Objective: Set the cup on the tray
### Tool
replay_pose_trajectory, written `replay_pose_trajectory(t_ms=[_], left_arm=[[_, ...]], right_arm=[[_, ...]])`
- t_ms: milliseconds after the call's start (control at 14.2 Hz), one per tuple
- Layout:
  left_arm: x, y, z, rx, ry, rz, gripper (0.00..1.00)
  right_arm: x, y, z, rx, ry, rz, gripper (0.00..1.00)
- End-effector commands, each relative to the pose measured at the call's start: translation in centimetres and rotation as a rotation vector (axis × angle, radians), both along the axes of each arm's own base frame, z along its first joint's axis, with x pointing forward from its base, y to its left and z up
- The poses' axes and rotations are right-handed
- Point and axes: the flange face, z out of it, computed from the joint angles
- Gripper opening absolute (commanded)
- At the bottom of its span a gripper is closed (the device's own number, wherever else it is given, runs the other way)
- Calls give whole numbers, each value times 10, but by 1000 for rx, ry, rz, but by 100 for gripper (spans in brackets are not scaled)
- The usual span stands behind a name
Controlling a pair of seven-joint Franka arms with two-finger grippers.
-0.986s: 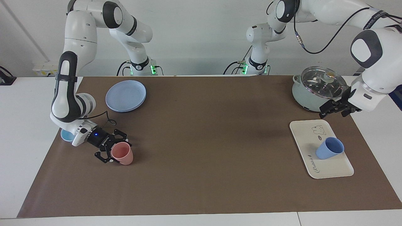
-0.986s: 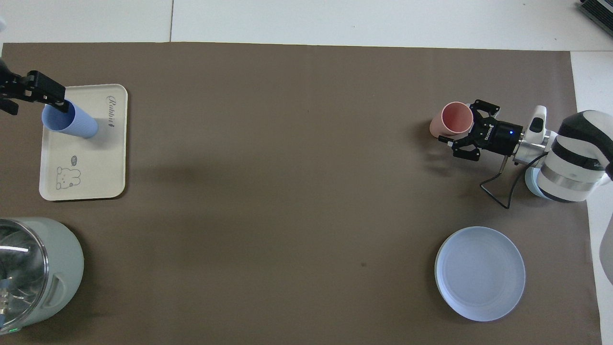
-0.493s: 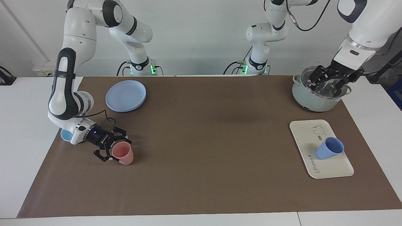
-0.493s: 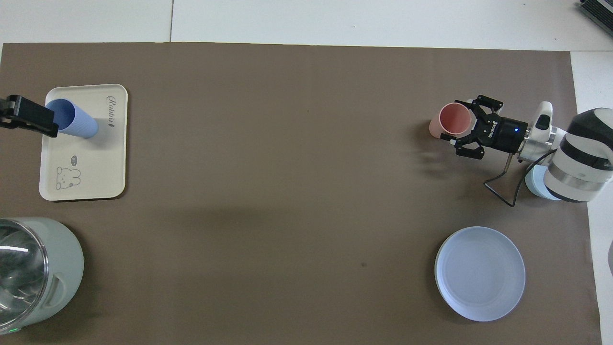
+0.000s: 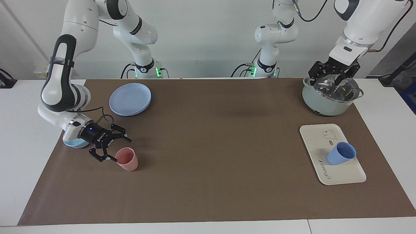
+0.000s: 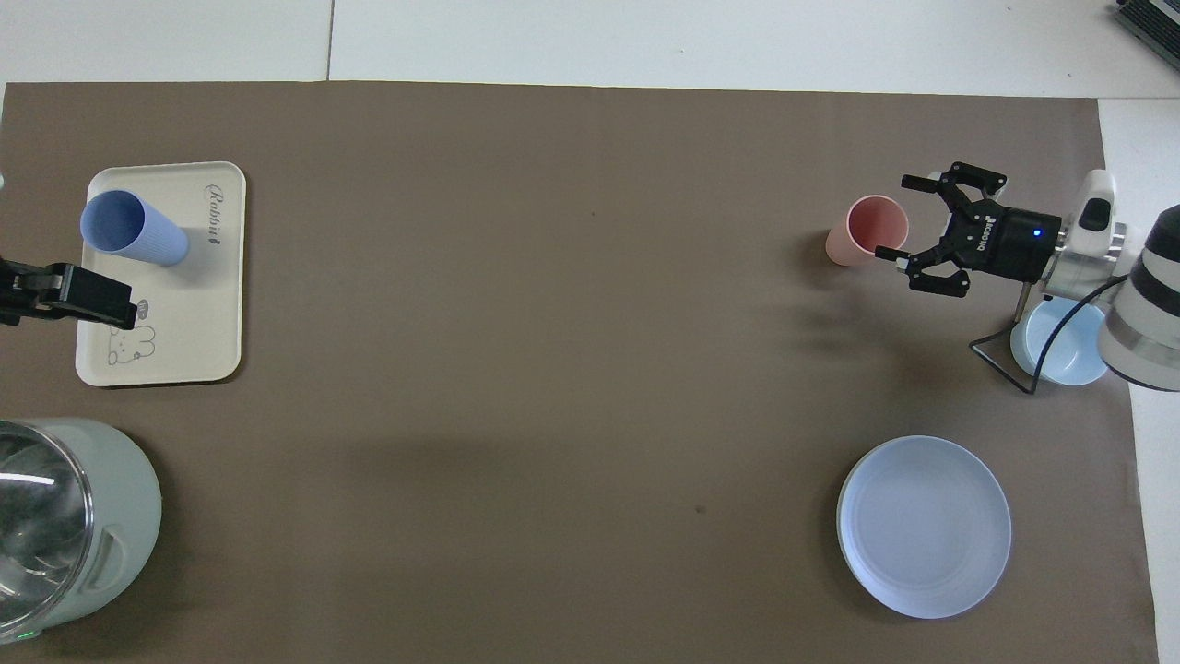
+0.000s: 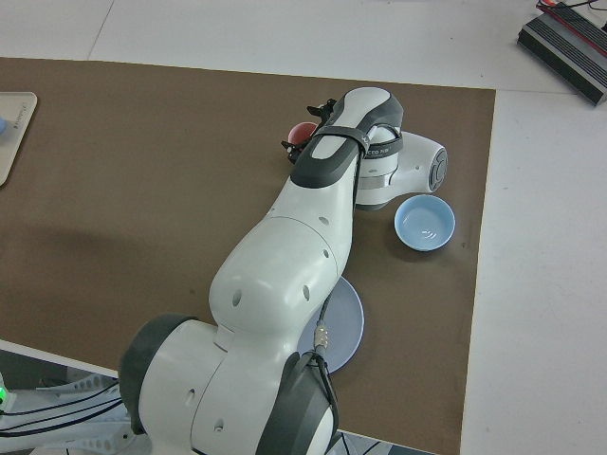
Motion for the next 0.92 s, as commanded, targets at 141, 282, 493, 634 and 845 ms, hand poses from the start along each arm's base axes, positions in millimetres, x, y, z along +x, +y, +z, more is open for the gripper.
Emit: replay_pose_trajectory(t_ms=[141,282,493,634,845], left_arm=[[1,3,5,-19,-67,2,100],[1,1,4,-20,-64,2,100],[1,4,4,-21,-67,9,100],[-1,5,2,-20,-56,9,100],[0,5,2,-20,-65,14,100]], right_arm=[[-24,-3,100,-202,202,-55,100],[-29,3,125,-311,261,-88,100],[-37,30,158,-485,390,-220,100],[-45,49,180,-546,470,-342,100],[-60,78,204,-635,593,-556,100]])
